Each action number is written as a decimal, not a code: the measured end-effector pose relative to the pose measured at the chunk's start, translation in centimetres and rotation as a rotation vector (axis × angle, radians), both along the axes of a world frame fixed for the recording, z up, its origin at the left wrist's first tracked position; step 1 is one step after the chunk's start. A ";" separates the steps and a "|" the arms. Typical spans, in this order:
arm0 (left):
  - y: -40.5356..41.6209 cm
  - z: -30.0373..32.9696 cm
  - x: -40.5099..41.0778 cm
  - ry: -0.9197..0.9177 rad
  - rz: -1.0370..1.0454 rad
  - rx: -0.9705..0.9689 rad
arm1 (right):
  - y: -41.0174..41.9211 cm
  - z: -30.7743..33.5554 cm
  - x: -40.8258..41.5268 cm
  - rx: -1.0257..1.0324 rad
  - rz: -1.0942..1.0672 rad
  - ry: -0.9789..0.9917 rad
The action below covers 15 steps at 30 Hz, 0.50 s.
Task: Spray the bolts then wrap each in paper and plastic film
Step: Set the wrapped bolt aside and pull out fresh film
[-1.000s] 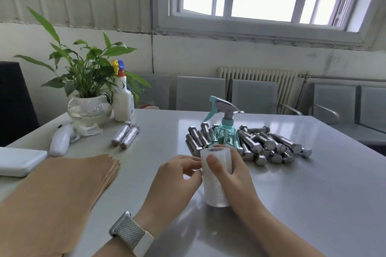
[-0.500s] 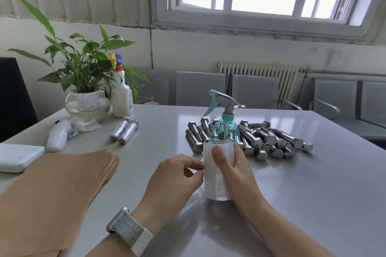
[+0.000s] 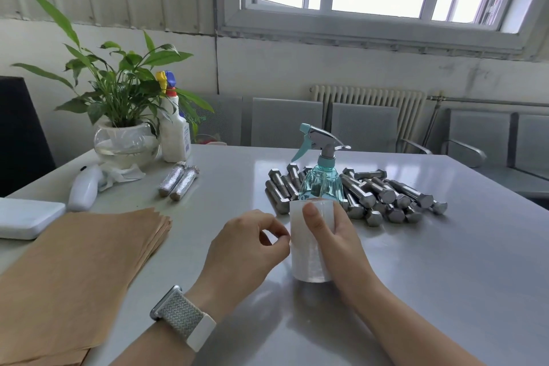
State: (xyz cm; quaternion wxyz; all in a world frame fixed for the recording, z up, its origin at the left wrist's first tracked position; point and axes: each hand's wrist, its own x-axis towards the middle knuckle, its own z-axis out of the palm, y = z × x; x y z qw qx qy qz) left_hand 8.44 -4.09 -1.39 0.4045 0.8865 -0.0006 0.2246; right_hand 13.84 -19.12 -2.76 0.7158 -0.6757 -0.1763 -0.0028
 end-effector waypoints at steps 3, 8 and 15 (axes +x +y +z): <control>0.2 0.1 0.1 0.054 -0.088 -0.183 | -0.1 0.0 0.1 0.028 -0.005 0.066; 0.2 0.2 0.5 0.113 -0.184 -0.347 | 0.0 0.3 0.0 0.051 0.008 0.157; 0.1 -0.6 0.8 0.107 -0.202 -0.627 | -0.2 0.7 -0.2 0.106 0.059 0.249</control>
